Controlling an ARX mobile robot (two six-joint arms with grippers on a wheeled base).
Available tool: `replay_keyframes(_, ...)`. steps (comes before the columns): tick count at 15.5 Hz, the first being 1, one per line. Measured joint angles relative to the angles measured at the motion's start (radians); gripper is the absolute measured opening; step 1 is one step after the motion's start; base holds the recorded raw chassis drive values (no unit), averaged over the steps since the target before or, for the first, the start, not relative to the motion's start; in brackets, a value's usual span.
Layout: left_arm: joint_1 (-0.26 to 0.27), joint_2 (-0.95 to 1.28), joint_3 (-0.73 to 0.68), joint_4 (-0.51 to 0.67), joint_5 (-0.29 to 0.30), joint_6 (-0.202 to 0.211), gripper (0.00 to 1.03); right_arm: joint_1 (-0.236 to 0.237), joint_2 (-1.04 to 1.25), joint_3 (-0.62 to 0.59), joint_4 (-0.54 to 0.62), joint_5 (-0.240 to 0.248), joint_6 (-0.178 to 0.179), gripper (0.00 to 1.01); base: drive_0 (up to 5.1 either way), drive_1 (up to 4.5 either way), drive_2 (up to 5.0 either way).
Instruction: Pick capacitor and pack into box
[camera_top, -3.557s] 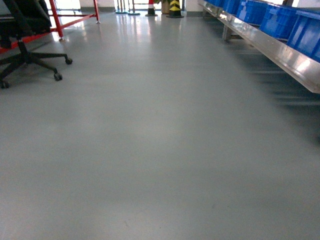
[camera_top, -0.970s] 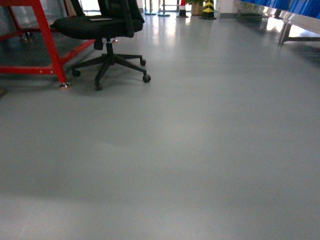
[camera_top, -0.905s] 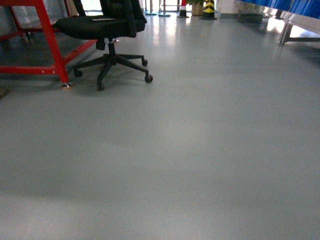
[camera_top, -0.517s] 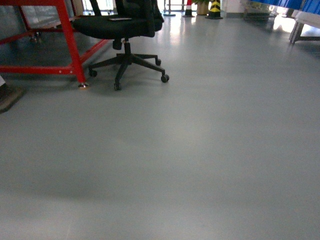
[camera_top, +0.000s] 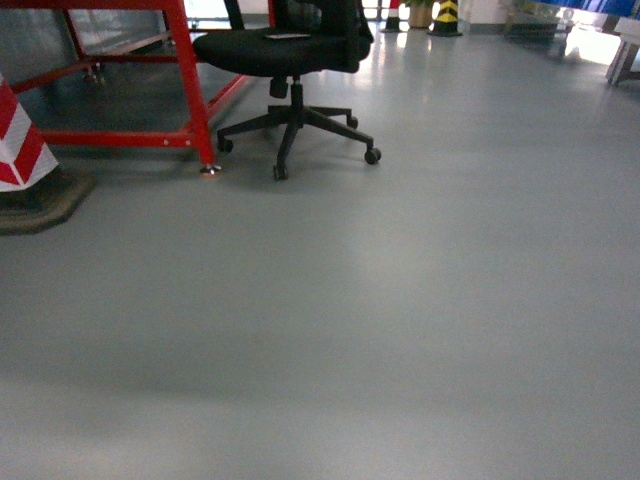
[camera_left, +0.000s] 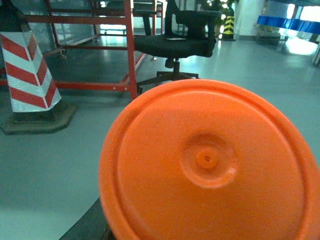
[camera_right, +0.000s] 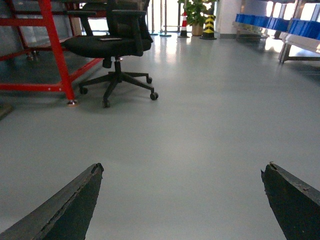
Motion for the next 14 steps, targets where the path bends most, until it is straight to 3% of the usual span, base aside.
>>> replay_keyframes(14, 0.000, 0.000, 0.000, -0.002, -0.001, 0.000, 0.45, 0.000, 0.000, 0.000, -0.002, 0.000, 0.000, 0.98, -5.1, 2.40, 2.4)
